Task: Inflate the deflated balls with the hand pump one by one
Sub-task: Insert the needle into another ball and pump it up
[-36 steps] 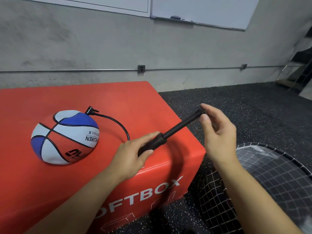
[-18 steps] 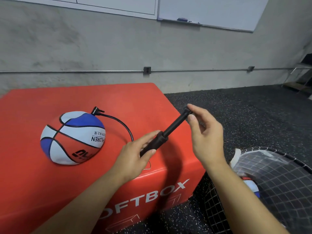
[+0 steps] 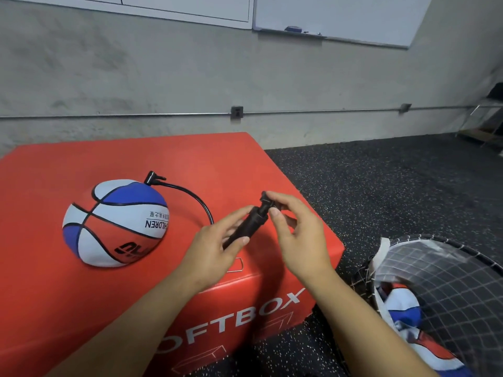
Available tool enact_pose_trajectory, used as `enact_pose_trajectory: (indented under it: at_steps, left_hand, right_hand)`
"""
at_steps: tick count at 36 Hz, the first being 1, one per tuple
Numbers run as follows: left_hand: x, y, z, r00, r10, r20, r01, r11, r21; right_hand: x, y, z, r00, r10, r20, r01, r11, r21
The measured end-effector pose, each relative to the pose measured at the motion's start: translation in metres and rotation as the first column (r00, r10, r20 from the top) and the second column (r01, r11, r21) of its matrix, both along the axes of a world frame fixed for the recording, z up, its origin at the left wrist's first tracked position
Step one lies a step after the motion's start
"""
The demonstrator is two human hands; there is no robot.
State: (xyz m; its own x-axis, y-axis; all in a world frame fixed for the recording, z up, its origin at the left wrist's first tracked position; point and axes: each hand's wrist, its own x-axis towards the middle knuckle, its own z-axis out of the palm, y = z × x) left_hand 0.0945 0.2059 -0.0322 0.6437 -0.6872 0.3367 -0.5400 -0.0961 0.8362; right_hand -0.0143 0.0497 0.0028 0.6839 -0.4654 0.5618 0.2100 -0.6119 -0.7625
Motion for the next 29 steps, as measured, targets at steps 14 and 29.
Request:
enact_pose_trajectory:
  at_steps: [14, 29]
  left_hand:
    - [-0.008, 0.000, 0.003, 0.997, -0.045, 0.062, 0.041, 0.997, 0.071]
    - [-0.008, -0.001, -0.003, 0.992, -0.036, 0.121, 0.021, 0.992, 0.122]
  right_hand:
    - [-0.029, -0.037, 0.041, 0.981, -0.129, 0.147, 0.119, 0.990, 0.074]
    - [-0.042, -0.039, 0.055, 0.954, -0.231, 0.193, 0.221, 0.973, 0.073]
